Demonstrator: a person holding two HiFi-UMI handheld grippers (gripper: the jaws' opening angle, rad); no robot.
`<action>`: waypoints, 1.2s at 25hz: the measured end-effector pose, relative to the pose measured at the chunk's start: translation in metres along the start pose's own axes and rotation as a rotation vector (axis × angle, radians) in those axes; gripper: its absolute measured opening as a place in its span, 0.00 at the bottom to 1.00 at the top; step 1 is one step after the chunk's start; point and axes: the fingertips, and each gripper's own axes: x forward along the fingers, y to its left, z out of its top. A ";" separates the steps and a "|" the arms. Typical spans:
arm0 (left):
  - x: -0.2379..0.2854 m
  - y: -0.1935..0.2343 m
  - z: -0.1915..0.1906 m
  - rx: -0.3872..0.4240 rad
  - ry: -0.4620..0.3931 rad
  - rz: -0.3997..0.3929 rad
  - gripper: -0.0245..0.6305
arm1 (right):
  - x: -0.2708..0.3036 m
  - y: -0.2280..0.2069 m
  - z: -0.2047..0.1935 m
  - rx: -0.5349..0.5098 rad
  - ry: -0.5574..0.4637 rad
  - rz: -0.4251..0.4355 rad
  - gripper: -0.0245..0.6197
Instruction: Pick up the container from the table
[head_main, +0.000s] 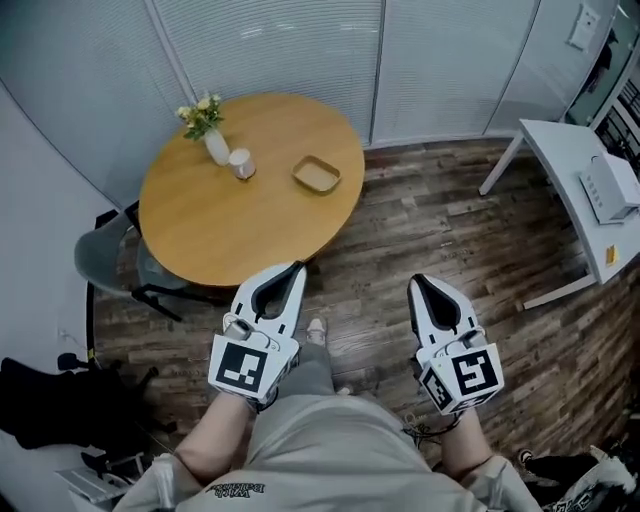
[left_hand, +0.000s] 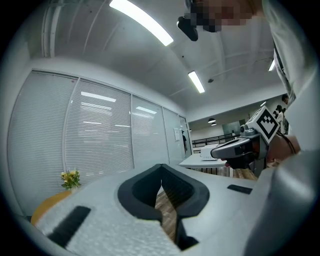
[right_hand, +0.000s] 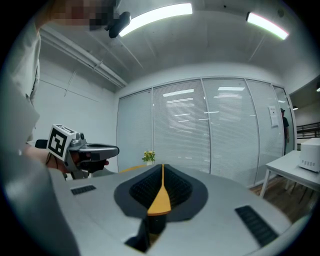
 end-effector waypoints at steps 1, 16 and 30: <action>0.004 0.004 -0.001 -0.001 -0.001 0.001 0.07 | 0.006 -0.002 0.000 0.000 0.002 0.000 0.09; 0.088 0.101 -0.020 -0.018 0.035 -0.034 0.07 | 0.126 -0.036 0.005 0.016 0.048 -0.037 0.09; 0.152 0.197 -0.023 -0.029 0.023 -0.057 0.07 | 0.241 -0.046 0.029 0.002 0.060 -0.063 0.09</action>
